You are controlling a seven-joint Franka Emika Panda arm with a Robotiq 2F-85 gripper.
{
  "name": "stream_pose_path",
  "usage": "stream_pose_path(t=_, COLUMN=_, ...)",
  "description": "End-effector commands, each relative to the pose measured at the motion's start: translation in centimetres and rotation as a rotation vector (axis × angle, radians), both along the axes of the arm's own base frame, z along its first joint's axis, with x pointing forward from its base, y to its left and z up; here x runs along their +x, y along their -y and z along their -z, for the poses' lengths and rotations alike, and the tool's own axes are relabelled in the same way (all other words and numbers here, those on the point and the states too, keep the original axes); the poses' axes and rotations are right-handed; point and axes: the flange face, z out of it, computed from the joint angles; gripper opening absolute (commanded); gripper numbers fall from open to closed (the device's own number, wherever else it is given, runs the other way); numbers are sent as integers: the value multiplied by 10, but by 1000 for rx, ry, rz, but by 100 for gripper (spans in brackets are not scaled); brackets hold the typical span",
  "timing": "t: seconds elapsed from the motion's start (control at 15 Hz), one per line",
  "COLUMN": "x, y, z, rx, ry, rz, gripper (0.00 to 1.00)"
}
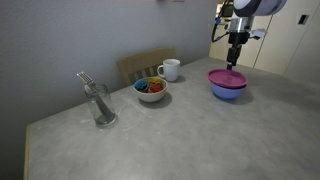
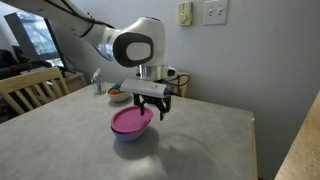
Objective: Put the pink plate on the table
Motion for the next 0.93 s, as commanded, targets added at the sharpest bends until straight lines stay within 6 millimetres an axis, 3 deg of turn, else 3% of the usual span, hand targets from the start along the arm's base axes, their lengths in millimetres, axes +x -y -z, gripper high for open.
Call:
stream_pose_path(t=0.0, x=4, y=8, z=8, rx=58, ry=-18, rz=-21, gripper=84)
stream_pose_path(t=0.2, x=6, y=11, z=16, rx=100, ry=-34, rz=-40, gripper=80)
stream_pose_path(t=0.4, x=8, y=13, z=21, rx=136, ry=-47, rz=-59, gripper=66)
stream_pose_path(t=0.53, x=9, y=14, z=23, rx=147, ry=-55, rz=-70, gripper=42)
stream_pose_path(t=0.6, x=10, y=14, z=24, rx=151, ry=-59, rz=-77, gripper=41)
stream_pose_path(t=0.87, x=13, y=15, z=25, rx=164, ry=-60, rz=-107, gripper=12)
